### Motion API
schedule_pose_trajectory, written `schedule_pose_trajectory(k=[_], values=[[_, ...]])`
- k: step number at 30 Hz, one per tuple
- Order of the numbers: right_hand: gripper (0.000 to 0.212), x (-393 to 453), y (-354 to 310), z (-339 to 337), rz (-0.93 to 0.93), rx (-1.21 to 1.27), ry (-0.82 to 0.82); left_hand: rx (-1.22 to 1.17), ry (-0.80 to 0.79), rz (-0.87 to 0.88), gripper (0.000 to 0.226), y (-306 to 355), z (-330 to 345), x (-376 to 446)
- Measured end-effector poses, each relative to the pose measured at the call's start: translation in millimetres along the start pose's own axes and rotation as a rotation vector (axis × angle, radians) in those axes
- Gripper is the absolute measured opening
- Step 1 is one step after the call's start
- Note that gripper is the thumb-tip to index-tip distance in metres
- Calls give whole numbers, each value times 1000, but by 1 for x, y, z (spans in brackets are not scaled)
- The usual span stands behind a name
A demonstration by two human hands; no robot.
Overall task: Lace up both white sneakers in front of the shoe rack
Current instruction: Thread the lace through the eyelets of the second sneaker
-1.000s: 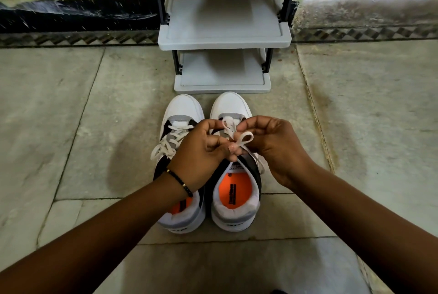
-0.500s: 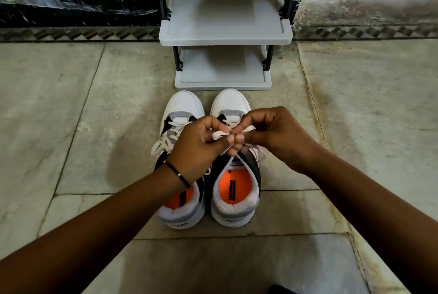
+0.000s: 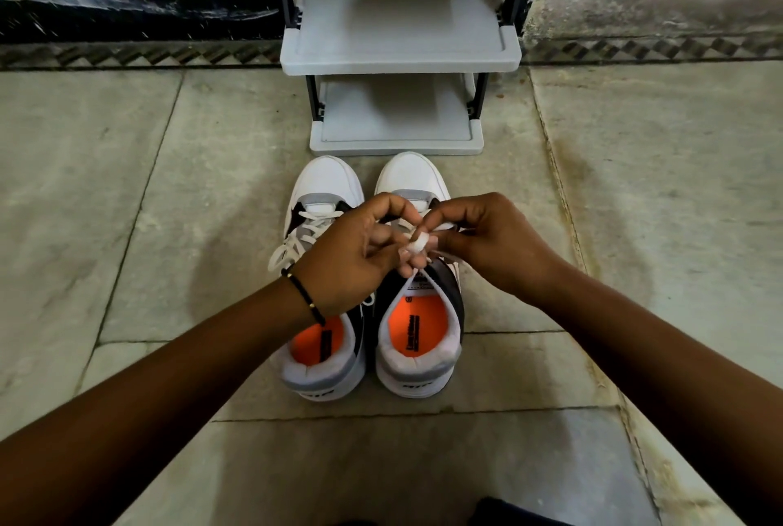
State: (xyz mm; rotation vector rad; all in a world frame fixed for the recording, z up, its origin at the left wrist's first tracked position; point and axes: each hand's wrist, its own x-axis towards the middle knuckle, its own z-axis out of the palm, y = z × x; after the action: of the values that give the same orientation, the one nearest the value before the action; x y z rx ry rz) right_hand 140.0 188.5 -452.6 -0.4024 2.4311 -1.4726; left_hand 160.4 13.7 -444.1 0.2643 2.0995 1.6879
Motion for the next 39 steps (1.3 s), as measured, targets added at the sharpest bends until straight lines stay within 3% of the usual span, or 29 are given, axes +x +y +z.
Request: schedule_pose_trajectory(k=[2,5,7,10,14,19,23,28,33,39], values=[[10,-3,-1,0,-100,-36,7,3,-26,-48,21,0,-1,2],[15,-5,-7,-4,-359,-317,-34,-66,-14,-103,14,-1,0,4],[17,-4,-10,-7,-420,-454,-92,-45,1,-110,18,-3,3,6],[16,-3,-11,-10,-430,-537,-112,142,40,-50,32,-2,1,5],[10,-5,-8,-6,-419,-547,-126,199,103,-50,40,-1,-2,4],[7,-3,-4,-9,-358,-463,-136,201,5,-91,26,1,-5,6],[8,-3,-6,-11,-359,-418,-136,117,-55,-117,30,1,-10,10],[12,-3,-10,-11,-429,-588,-162,84,-84,-139,31,-3,-9,12],[10,-2,-14,-11,-436,-707,-182,164,-92,-109,37,0,-8,11],[12,1,-15,-12,-417,-628,-178,231,-32,-66,32,2,-4,11]])
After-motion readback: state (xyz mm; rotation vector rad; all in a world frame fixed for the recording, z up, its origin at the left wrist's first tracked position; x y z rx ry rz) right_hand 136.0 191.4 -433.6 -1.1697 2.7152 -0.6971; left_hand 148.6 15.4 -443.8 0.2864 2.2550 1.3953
